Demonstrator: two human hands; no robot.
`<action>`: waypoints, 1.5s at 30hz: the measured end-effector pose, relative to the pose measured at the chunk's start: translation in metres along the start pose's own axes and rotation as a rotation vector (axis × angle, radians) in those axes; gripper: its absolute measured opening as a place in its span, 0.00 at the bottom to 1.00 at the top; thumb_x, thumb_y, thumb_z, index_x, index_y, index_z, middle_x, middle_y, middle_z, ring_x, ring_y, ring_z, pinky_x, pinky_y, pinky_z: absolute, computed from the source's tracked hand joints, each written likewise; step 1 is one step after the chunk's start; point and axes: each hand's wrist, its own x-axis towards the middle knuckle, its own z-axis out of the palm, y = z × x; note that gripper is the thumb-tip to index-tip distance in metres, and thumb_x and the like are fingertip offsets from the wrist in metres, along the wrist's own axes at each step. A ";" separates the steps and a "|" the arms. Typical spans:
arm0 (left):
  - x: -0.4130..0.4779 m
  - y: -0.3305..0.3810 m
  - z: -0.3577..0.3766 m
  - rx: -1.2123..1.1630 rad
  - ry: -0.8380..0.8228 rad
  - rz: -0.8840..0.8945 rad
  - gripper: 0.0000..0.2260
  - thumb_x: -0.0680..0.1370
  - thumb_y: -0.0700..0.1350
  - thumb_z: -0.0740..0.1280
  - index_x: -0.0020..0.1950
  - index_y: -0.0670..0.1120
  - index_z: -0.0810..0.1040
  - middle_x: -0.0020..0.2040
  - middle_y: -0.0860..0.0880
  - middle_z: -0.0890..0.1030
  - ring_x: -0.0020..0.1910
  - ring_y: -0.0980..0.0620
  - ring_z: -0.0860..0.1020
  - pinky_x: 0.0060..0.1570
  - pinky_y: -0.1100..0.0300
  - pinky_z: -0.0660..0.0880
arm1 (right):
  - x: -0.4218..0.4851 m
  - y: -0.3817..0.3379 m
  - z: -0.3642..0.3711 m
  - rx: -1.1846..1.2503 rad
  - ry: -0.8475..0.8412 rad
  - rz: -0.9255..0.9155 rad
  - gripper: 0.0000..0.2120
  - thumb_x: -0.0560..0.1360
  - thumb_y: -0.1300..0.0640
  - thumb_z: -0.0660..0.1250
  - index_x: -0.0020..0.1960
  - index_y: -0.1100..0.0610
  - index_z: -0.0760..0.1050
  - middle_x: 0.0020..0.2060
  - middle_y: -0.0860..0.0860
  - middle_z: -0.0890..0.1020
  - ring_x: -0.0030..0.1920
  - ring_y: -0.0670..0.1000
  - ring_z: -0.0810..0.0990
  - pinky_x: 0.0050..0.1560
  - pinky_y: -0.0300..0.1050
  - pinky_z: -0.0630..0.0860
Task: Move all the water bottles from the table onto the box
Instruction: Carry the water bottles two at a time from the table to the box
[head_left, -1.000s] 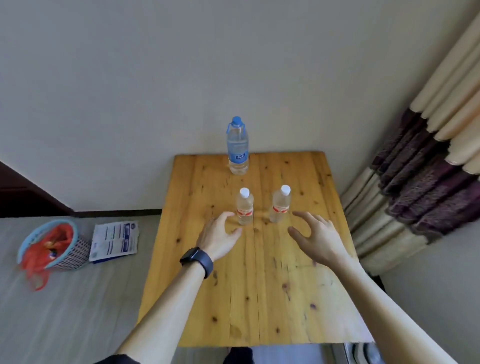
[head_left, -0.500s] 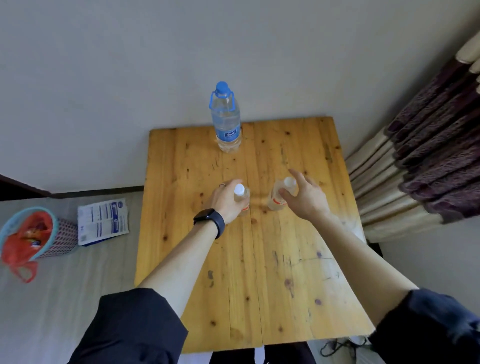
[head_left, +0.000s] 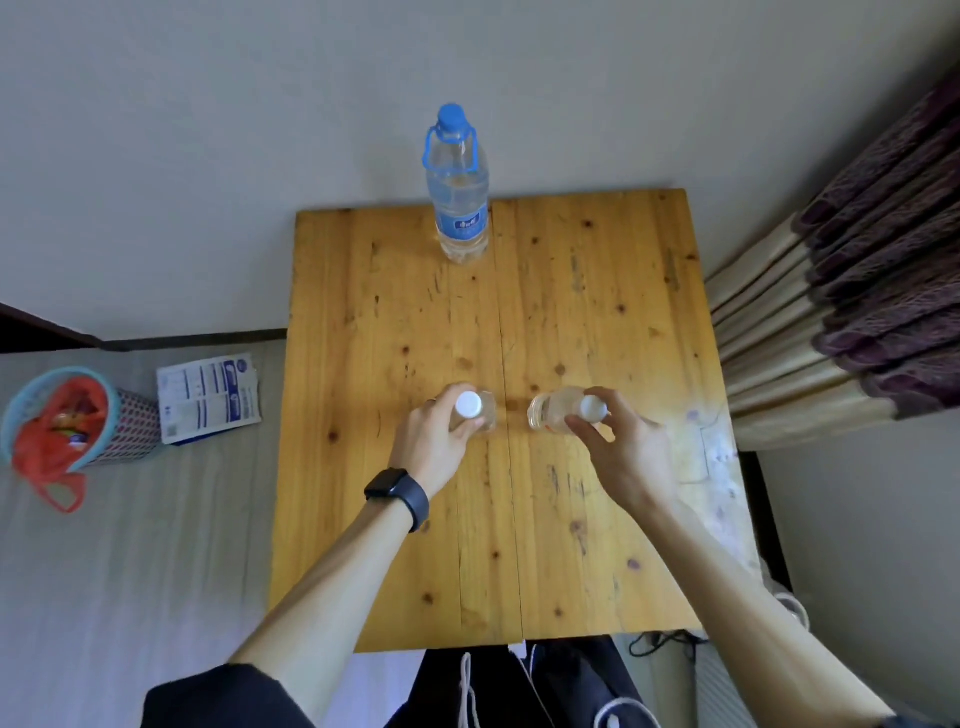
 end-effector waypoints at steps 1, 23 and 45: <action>-0.012 -0.003 0.001 0.011 -0.006 0.000 0.14 0.78 0.50 0.70 0.64 0.53 0.76 0.33 0.58 0.72 0.28 0.60 0.69 0.26 0.66 0.61 | -0.012 0.002 0.004 -0.006 -0.010 0.009 0.17 0.78 0.43 0.68 0.64 0.48 0.74 0.41 0.52 0.83 0.39 0.56 0.81 0.36 0.47 0.77; -0.108 -0.038 0.026 -0.049 -0.002 0.003 0.20 0.75 0.50 0.72 0.65 0.57 0.73 0.64 0.57 0.77 0.60 0.53 0.75 0.48 0.64 0.73 | -0.100 0.027 0.058 0.057 -0.086 -0.095 0.26 0.73 0.41 0.71 0.68 0.45 0.70 0.68 0.44 0.74 0.64 0.52 0.76 0.55 0.49 0.78; -0.079 -0.057 0.050 -0.076 -0.178 -0.029 0.26 0.67 0.57 0.75 0.61 0.60 0.68 0.54 0.57 0.79 0.50 0.55 0.78 0.42 0.62 0.75 | -0.090 0.027 0.091 0.305 -0.084 0.156 0.27 0.67 0.50 0.77 0.64 0.46 0.72 0.59 0.41 0.78 0.57 0.45 0.76 0.49 0.29 0.68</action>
